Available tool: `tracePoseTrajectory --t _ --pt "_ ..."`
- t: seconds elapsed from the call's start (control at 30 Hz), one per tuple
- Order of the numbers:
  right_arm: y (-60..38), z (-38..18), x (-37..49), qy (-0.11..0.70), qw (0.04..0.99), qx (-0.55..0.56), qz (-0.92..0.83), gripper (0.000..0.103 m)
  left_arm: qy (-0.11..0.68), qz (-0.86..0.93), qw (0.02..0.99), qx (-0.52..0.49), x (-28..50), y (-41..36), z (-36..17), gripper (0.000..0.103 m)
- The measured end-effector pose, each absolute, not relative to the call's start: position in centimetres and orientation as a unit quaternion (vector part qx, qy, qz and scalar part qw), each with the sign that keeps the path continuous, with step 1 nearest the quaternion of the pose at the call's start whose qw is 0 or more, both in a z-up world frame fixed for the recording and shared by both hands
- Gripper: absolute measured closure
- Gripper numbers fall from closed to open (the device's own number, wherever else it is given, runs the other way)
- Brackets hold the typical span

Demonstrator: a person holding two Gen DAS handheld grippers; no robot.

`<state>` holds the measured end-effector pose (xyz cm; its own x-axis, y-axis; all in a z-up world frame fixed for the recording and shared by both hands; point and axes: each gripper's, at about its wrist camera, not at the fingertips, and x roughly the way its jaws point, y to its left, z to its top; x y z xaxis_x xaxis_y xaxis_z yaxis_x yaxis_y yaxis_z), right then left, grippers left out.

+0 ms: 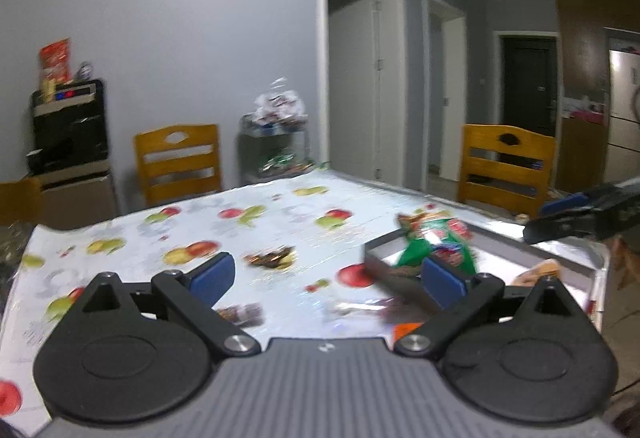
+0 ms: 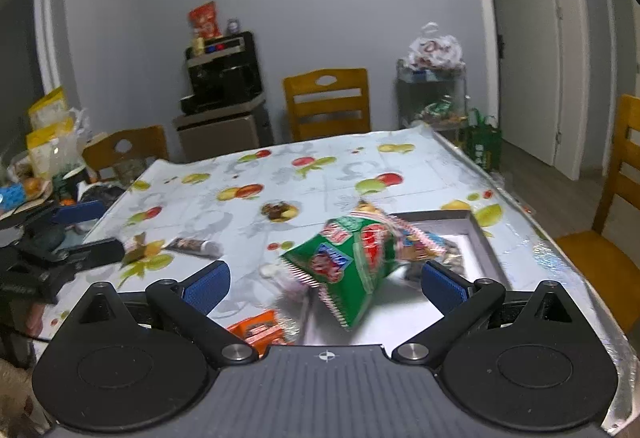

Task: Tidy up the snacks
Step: 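Withdraw both open tools from the tray back over the table, then grasp the brown-wrapped biscuit with the left tool while the right tool grasps the clear candy packet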

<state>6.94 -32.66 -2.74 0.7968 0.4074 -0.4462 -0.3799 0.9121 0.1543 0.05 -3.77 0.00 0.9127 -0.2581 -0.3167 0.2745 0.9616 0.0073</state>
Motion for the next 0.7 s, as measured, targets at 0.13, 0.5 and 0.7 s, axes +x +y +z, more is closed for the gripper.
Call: tracePoseTrajectory --t 0.13,0.5,0.7 --pt "-30.9 -3.0 6.9 0.251 0.94 0.008 0.232 0.0 0.168 -0.105 0.98 0.02 0.0 -1.3 -0.5 0.003" --pt "-26.2 -4.8 7.1 0.281 0.916 -0.007 0.286 0.0 0.2 -0.003 0.98 -0.022 2.8 3.9 -0.8 0.003" --pt "-24.2 -6.1 7.5 0.296 0.905 -0.011 0.306 0.0 0.25 0.035 0.967 -0.042 5.0 5.5 -4.6 0.003"
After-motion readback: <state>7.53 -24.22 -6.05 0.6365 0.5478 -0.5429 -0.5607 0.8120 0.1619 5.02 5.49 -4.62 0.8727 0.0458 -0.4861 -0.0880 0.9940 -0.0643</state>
